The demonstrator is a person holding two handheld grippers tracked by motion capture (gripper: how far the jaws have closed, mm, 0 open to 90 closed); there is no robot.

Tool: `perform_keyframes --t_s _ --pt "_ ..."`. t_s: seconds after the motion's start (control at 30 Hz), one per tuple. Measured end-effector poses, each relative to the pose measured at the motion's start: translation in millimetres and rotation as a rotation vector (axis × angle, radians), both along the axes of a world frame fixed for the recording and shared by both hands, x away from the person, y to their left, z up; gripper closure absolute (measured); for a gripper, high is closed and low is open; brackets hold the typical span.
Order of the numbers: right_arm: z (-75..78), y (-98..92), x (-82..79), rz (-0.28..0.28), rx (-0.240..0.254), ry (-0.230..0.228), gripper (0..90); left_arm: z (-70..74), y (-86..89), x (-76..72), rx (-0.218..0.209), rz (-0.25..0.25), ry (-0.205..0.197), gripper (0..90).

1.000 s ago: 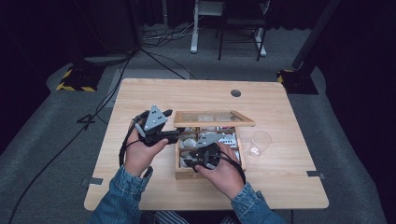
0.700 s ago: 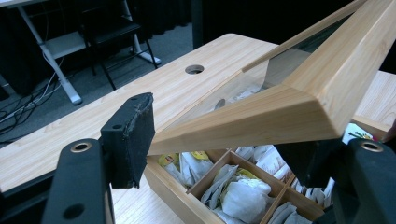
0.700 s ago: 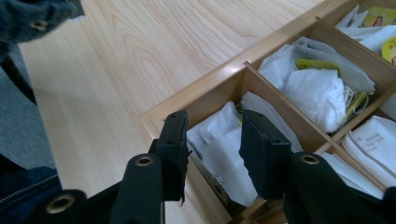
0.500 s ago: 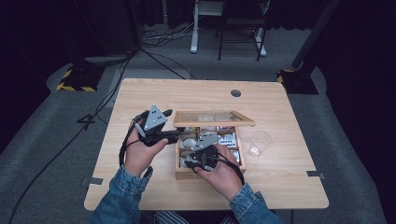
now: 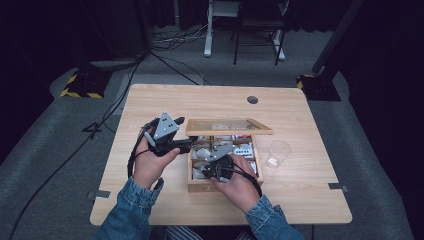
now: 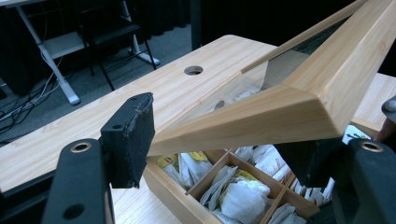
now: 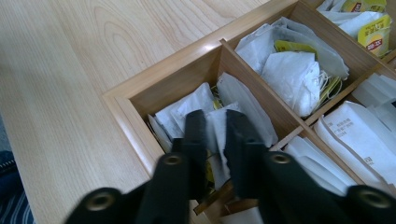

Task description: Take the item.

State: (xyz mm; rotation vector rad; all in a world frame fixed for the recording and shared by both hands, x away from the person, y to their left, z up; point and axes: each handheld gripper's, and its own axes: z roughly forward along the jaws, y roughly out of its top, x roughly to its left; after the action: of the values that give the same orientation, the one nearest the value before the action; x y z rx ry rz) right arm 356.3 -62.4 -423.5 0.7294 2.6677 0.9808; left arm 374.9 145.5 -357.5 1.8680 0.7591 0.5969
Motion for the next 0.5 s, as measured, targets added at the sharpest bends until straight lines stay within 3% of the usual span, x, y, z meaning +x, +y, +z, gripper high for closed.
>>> perform_keyframes --t_s 0.1,0.5 --pt "1.8 -1.4 -0.3 -0.003 0.003 0.000 88.9 -0.5 -0.4 0.3 0.000 -0.003 0.004 32.2" --pt "27.4 -12.7 -6.3 -0.029 0.079 -0.048 90.0 0.2 -0.3 1.2 -0.001 -0.005 0.004 32.2"
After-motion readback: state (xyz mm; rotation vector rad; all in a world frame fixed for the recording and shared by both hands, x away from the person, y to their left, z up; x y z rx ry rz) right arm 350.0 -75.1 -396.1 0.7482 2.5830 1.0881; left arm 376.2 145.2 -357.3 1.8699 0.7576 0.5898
